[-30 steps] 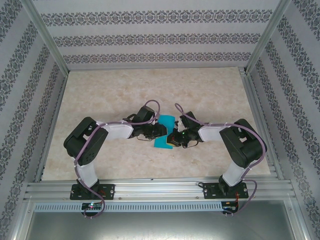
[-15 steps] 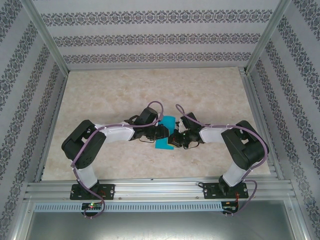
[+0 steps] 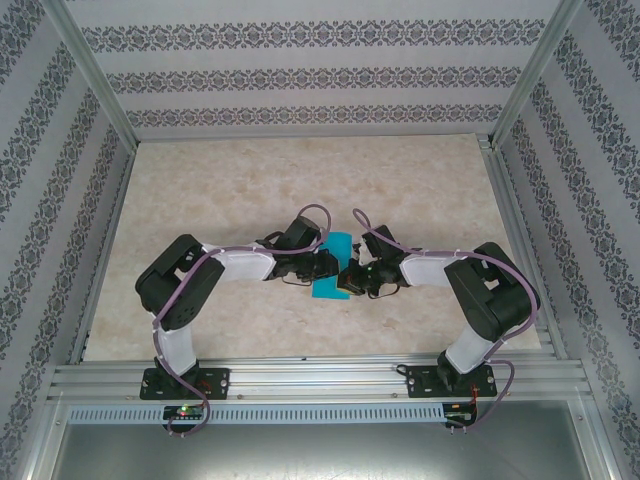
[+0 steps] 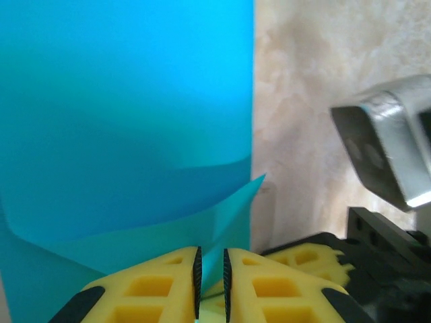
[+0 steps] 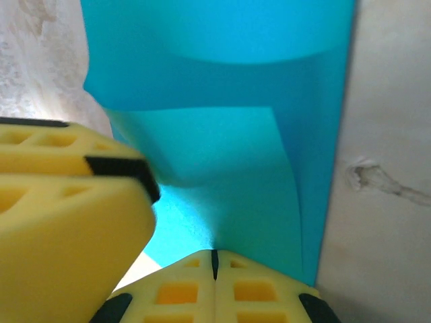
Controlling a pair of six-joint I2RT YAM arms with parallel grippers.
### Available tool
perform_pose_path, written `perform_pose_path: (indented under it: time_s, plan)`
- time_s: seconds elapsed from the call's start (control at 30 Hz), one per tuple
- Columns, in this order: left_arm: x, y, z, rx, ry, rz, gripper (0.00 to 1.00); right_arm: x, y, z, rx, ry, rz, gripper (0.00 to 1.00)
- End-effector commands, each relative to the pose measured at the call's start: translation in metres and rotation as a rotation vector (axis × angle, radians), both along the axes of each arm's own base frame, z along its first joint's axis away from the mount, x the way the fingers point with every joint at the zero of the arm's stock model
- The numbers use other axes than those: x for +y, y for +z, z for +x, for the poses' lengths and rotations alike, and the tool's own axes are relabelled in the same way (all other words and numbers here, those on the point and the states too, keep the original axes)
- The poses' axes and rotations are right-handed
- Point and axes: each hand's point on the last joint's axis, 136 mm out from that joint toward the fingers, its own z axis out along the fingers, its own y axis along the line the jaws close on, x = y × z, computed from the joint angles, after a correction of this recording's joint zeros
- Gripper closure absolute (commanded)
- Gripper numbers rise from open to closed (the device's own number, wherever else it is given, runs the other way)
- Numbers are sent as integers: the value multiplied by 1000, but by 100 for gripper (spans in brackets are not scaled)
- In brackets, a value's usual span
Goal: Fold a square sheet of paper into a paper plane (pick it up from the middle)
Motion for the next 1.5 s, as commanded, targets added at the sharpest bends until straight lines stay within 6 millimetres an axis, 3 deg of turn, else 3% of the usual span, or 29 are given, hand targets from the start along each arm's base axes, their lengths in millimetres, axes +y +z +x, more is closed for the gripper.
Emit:
perform_pose_path:
  time_s: [0.0, 0.17, 0.77, 1.13, 1.3, 1.47]
  plan:
    - [13, -37, -12, 64, 38, 92, 81, -25, -30, -21, 80, -11, -150, 98]
    - [27, -49, -11, 78, 80, 151, 81, -30, -33, -24, 79, -4, -173, 98]
    - [41, -31, 20, 29, 125, 121, 80, -35, -40, -28, 88, -2, -184, 100]
    - [77, -32, 39, 37, 181, 135, 79, -33, -32, -26, 80, 2, -177, 100]
    - [82, -16, 44, 12, 170, 118, 78, -32, -30, -25, 78, 1, -170, 100]
    - [68, 25, 44, -50, 124, 32, 76, -28, -29, -21, 73, -2, -159, 100]
